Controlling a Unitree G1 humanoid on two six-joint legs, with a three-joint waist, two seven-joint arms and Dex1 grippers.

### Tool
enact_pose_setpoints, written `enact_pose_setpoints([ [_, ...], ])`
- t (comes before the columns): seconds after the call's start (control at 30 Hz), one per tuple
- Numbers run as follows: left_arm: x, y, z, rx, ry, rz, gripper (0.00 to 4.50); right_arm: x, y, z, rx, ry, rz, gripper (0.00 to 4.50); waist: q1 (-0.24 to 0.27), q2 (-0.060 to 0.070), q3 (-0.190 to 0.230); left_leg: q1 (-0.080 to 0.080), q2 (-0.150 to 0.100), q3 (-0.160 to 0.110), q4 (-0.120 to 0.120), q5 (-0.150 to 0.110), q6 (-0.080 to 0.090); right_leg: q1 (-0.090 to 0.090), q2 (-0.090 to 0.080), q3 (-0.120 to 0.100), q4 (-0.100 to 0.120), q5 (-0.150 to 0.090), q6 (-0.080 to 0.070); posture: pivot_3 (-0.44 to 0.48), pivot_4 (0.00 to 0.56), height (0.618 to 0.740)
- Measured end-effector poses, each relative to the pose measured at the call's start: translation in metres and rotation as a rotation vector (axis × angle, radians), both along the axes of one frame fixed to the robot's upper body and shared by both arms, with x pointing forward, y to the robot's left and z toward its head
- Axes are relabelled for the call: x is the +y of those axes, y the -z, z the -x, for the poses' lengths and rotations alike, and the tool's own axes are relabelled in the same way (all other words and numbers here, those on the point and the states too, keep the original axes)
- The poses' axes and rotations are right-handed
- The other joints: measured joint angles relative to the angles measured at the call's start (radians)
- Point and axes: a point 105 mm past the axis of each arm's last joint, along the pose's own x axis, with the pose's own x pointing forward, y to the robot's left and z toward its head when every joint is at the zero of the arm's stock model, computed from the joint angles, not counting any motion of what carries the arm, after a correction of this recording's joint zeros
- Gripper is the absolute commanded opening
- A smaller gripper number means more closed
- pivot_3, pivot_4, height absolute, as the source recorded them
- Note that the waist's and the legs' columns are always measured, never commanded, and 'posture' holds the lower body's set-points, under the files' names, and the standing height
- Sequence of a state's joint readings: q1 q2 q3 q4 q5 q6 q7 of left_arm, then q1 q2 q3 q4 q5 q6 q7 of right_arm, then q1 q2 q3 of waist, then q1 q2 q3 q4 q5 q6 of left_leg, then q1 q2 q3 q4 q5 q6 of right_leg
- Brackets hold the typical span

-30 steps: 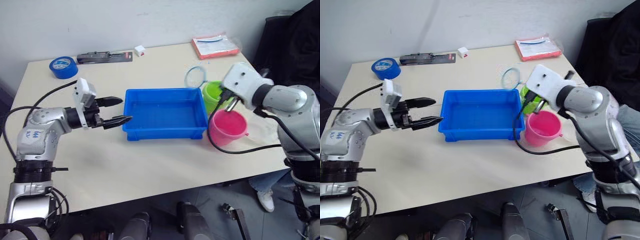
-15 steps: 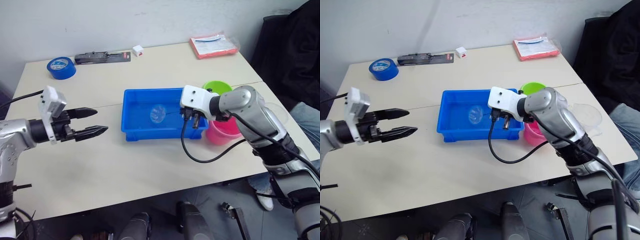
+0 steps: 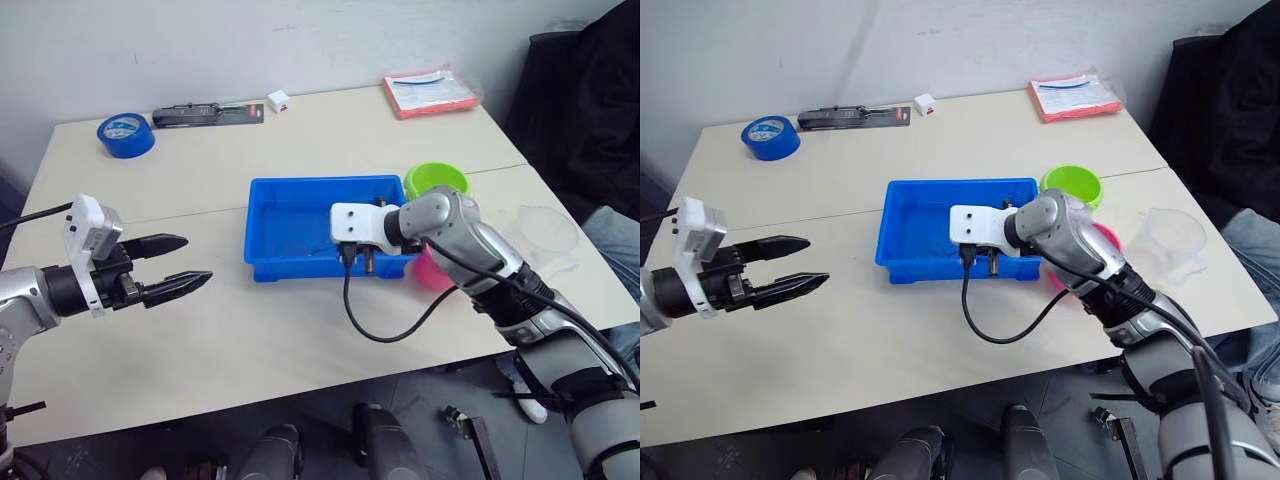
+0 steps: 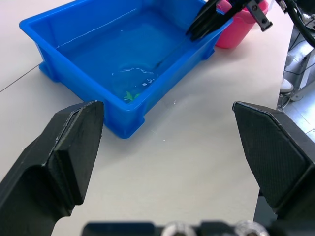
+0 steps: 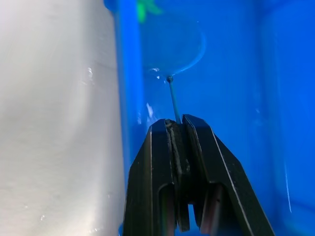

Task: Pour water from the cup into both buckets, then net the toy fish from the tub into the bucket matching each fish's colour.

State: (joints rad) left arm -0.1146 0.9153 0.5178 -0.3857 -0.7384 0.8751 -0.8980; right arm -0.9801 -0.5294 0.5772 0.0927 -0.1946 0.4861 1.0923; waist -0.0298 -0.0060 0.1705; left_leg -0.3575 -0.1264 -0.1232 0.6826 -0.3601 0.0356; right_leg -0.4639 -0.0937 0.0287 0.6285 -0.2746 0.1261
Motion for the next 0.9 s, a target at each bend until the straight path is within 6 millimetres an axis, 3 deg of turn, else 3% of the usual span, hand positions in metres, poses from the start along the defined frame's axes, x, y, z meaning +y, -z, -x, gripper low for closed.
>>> enact_pose_setpoints([
  [0.37, 0.005, -0.003, 0.007, -0.008, -0.045, 0.011, 4.5, 0.031, -0.001, 0.005, 0.086, -0.016, -0.094, 0.79, -0.003, 0.0, 0.0, 0.0, 0.0, 0.0, 0.0, 0.0, 0.0, 0.0, 0.001, 0.0, 0.0, 0.0, -0.001, 0.0, 0.15, 0.74],
  [0.73, 0.003, -0.007, 0.003, -0.035, -0.042, 0.013, 4.5, 0.023, -0.008, 0.002, 0.375, 0.234, -0.341, 0.79, -0.002, 0.0, 0.0, 0.0, 0.0, 0.0, 0.0, 0.0, -0.001, 0.0, 0.0, 0.0, 0.0, 0.0, -0.001, 0.0, 0.15, 0.74],
  [0.9, 0.002, -0.009, -0.001, -0.046, -0.028, 0.022, 4.5, 0.017, -0.014, 0.002, 0.429, 0.285, -0.413, 0.79, -0.004, 0.0, 0.0, 0.0, 0.0, 0.0, -0.001, 0.0, -0.001, 0.0, 0.0, 0.0, 0.0, 0.0, -0.001, 0.0, 0.15, 0.74],
])
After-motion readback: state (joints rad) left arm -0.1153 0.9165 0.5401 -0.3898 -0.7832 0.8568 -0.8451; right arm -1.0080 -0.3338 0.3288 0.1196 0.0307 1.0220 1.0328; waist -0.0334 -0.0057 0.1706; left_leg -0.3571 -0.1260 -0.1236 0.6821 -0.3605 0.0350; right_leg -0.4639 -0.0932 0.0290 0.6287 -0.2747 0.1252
